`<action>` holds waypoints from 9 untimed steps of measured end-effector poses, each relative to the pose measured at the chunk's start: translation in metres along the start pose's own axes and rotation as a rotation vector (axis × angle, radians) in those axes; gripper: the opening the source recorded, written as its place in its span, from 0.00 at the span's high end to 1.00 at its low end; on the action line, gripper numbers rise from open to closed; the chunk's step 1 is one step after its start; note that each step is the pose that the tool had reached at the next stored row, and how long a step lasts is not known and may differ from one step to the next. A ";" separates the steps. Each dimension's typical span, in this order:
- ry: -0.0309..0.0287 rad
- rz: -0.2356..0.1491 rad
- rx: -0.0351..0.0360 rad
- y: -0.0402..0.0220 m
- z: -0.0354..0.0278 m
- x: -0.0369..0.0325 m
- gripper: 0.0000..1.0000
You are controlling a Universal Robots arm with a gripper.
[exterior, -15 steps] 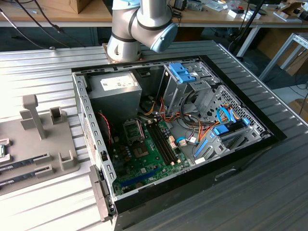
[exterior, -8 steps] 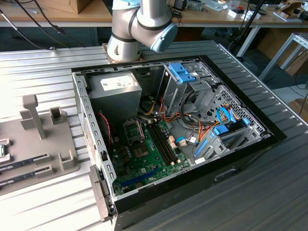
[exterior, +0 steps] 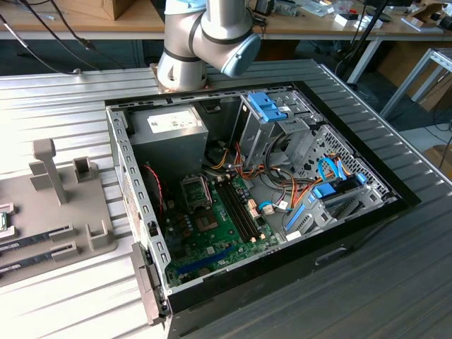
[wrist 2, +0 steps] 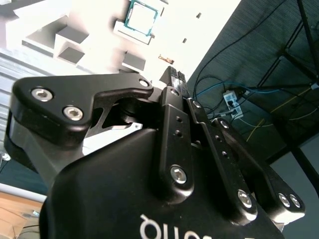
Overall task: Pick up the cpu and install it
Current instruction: 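Reach for the cpu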
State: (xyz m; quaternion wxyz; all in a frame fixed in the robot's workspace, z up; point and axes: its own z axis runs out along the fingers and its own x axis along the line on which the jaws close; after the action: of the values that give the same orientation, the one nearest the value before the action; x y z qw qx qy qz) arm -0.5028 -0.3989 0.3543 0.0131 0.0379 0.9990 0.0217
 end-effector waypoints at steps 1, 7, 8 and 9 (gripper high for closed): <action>-0.0001 0.000 -0.0001 0.0000 0.0006 -0.0002 0.89; -0.0001 0.000 -0.0001 0.0000 0.0042 -0.0022 0.89; -0.0001 0.000 0.0000 0.0000 0.0047 -0.0024 0.89; -0.0001 0.000 -0.0001 0.0000 0.0050 -0.0025 0.89</action>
State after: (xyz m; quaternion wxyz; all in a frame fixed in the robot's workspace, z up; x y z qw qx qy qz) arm -0.5001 -0.3989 0.3493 0.0131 0.0379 0.9990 0.0217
